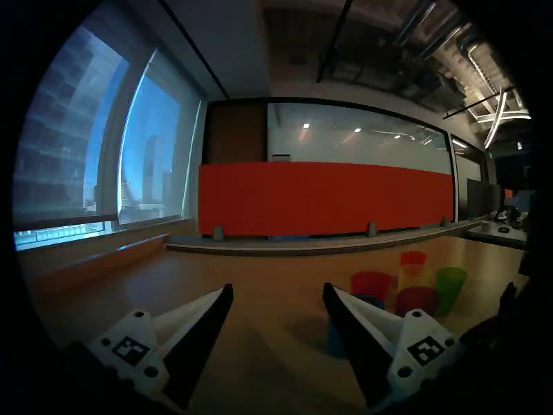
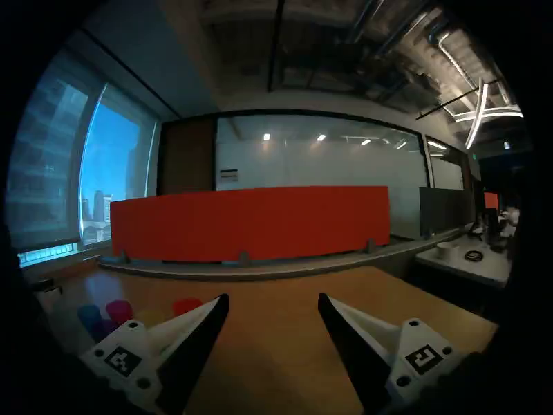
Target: Pour water
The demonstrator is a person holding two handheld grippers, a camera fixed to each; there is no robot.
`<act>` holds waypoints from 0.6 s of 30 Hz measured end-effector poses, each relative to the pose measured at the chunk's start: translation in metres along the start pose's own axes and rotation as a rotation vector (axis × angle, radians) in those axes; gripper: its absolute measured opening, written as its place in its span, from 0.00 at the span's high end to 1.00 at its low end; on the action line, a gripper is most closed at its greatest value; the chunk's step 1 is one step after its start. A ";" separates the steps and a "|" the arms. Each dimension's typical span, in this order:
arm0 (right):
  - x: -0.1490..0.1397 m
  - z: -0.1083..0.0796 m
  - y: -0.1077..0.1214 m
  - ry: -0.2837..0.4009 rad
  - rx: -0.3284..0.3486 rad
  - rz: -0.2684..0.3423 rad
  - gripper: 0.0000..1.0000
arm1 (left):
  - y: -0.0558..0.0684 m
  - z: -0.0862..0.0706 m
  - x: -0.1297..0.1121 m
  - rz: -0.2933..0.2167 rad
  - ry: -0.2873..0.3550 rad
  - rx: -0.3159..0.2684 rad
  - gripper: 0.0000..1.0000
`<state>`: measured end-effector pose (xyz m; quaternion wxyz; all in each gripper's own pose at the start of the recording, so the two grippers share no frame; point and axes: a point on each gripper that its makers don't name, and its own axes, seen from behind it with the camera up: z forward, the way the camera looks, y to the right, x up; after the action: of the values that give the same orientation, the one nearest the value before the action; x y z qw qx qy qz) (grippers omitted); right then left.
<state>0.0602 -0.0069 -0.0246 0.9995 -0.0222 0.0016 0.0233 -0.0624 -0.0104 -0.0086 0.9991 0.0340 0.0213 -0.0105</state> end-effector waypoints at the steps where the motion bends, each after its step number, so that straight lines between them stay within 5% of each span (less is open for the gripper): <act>1: 0.000 0.000 0.000 0.001 0.001 0.000 0.00 | 0.000 0.000 0.000 0.000 -0.001 0.000 0.04; 18: -0.002 0.005 0.003 0.036 0.019 -0.015 0.00 | 0.000 0.000 -0.001 0.002 -0.003 0.001 0.04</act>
<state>0.0584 -0.0042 -0.0197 0.9996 -0.0132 0.0198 0.0155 -0.0633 -0.0106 -0.0086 0.9992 0.0347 0.0199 -0.0095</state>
